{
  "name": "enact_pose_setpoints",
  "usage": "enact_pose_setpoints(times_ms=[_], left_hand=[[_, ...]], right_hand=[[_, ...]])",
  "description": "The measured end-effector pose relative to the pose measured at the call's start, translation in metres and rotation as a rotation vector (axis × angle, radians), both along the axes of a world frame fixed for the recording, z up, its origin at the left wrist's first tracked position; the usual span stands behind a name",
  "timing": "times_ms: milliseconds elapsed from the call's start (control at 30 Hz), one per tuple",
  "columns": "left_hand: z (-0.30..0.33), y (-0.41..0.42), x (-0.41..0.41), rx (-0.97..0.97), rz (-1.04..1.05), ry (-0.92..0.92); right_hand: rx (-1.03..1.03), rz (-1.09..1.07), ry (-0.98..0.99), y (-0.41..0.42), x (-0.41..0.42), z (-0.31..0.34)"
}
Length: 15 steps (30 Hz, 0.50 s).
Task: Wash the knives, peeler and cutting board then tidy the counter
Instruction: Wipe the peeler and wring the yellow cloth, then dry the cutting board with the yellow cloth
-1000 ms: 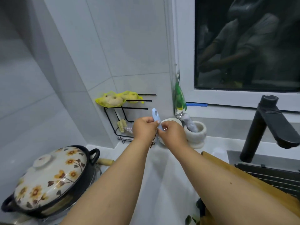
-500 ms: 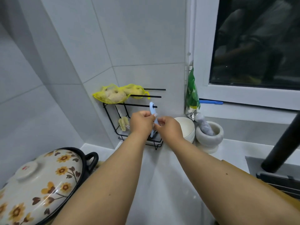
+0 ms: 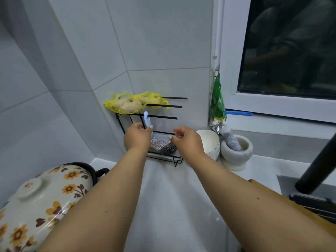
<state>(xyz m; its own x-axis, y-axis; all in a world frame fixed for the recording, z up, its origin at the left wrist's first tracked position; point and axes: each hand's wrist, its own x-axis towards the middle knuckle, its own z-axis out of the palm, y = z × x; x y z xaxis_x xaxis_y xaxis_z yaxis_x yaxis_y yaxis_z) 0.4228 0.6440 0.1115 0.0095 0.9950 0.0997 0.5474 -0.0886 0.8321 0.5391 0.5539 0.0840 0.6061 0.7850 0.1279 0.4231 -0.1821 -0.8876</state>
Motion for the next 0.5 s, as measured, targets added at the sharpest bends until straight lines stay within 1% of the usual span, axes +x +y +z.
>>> enact_pose_setpoints(times_ms=[67, 133, 233, 400, 500], left_hand=[[0.000, -0.013, 0.001, 0.047, 0.040, 0.004], [-0.003, -0.033, 0.005, 0.100, 0.054, -0.039], [-0.009, -0.071, 0.014, 0.095, -0.034, -0.119], [-0.026, -0.143, 0.033, -0.034, -0.291, -0.198], [-0.055, -0.178, 0.043, -0.210, -0.407, -0.191]], right_hand=[[0.013, -0.015, 0.007, -0.008, 0.002, 0.002], [0.040, -0.040, 0.022, -0.019, 0.004, 0.005], [0.072, -0.069, 0.074, -0.045, 0.008, 0.011], [0.135, -0.155, 0.104, -0.109, 0.021, 0.017], [0.126, -0.218, 0.133, -0.158, 0.035, 0.009]])
